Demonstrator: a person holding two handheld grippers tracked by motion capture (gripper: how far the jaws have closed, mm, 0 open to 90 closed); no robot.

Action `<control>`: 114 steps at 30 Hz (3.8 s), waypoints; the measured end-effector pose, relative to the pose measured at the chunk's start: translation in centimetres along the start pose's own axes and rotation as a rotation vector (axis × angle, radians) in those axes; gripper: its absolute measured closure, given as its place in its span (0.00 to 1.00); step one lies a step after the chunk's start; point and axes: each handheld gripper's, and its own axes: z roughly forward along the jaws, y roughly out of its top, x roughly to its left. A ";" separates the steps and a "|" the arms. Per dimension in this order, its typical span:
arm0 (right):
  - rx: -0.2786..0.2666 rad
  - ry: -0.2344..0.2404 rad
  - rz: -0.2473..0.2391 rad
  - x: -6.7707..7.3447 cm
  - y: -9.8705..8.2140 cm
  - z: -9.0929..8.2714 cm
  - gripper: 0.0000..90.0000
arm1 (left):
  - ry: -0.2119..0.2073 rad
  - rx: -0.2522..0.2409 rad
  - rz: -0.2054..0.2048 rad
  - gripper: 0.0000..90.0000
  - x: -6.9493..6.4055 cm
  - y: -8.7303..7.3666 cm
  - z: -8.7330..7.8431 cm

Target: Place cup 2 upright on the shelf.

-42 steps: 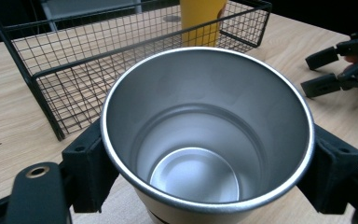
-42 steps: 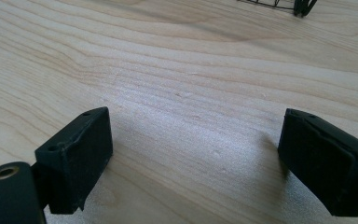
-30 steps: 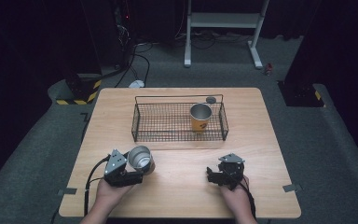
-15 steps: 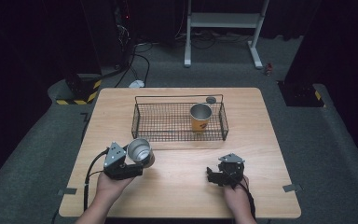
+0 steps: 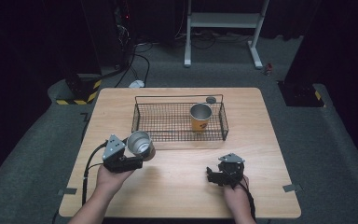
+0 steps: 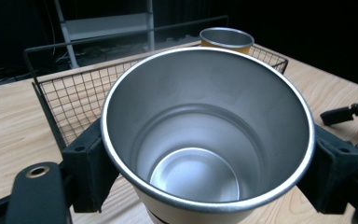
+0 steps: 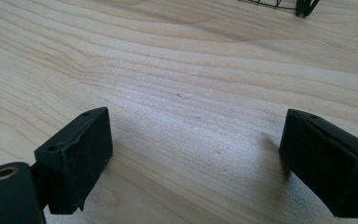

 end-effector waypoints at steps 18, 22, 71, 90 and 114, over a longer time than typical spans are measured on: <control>0.001 0.005 -0.007 -0.1 0.1 0.1 0.10 | 0.020 -0.045 0.003 0.21 0.5 2.7 1.8; 0.002 0.005 -0.009 -0.1 0.1 0.1 0.10 | 0.025 -0.039 0.009 0.21 0.6 3.2 2.4; 0.001 0.005 -0.010 -0.1 0.1 0.1 0.10 | 0.080 0.022 -0.004 0.21 2.9 6.8 12.1; 0.001 0.005 -0.008 -0.1 0.1 0.1 0.10 | 0.104 0.054 -0.025 0.21 3.6 6.6 14.3; 0.000 0.005 -0.015 -0.1 0.1 0.1 0.11 | 0.131 0.164 -0.052 0.21 4.1 4.4 16.8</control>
